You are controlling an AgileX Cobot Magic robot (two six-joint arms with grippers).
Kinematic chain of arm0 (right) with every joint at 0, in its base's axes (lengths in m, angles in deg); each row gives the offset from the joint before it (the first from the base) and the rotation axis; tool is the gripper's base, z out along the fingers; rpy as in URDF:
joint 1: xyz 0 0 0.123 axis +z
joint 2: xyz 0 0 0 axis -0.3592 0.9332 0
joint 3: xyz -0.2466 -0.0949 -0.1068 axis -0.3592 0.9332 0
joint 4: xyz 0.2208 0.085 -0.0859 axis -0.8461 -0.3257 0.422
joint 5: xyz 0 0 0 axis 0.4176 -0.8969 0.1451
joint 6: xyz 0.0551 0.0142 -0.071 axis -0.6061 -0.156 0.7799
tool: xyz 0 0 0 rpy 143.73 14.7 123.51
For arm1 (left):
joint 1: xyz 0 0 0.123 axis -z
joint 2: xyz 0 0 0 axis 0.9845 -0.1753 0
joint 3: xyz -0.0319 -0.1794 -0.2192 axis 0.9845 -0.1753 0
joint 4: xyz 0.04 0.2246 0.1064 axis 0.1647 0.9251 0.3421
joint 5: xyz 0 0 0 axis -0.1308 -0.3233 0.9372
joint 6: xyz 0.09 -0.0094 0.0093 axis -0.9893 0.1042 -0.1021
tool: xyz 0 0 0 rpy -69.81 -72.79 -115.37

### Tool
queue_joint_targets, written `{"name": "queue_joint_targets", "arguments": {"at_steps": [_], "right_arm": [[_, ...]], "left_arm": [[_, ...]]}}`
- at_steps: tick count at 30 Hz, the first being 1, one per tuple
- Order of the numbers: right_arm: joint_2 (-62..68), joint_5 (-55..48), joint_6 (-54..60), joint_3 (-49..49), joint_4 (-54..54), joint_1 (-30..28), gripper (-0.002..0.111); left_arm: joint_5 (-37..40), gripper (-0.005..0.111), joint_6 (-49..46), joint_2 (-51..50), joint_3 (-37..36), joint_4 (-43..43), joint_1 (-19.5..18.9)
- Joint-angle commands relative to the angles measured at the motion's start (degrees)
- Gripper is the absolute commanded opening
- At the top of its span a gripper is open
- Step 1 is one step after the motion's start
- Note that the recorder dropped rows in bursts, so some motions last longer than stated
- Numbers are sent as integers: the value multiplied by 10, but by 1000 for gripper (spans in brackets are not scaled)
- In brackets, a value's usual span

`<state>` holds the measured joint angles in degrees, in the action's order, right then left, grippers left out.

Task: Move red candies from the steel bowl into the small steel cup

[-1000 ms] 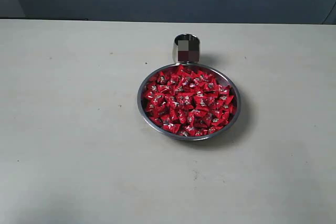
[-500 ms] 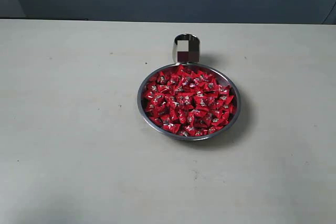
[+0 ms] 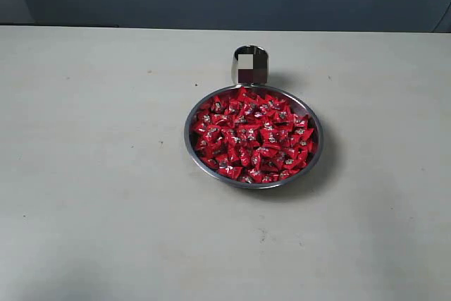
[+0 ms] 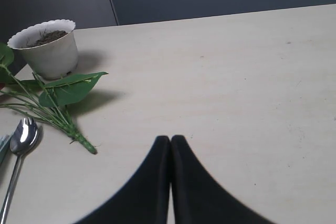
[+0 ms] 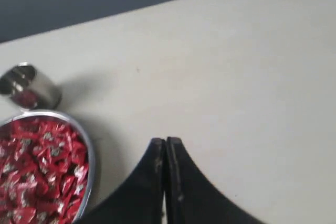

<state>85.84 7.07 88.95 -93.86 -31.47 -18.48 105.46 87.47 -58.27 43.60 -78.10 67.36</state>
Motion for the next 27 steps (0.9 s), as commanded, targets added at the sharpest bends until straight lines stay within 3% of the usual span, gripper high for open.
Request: {"name": "queue_joint_targets", "arguments": {"at_steps": [1, 6, 8, 14, 19, 27], "right_arm": [[74, -39, 63, -29, -31, 49, -1], [159, -65, 95, -74, -41, 109, 0], [190, -80, 105, -93, -41, 128, 6], [306, -111, 118, -183, -41, 203, 49], [431, -158, 118, -276, -46, 249, 49], [581, -196, 118, -382, -52, 257, 49]], "left_arm": [[-3, 0, 2, 2, -3, -1, 1], [-3, 0, 2, 2, -3, -1, 1], [-3, 0, 2, 2, -3, -1, 1], [-3, 0, 2, 2, -3, -1, 1], [-3, 0, 2, 2, -3, -1, 1], [-3, 0, 2, 2, -3, -1, 1]]}}
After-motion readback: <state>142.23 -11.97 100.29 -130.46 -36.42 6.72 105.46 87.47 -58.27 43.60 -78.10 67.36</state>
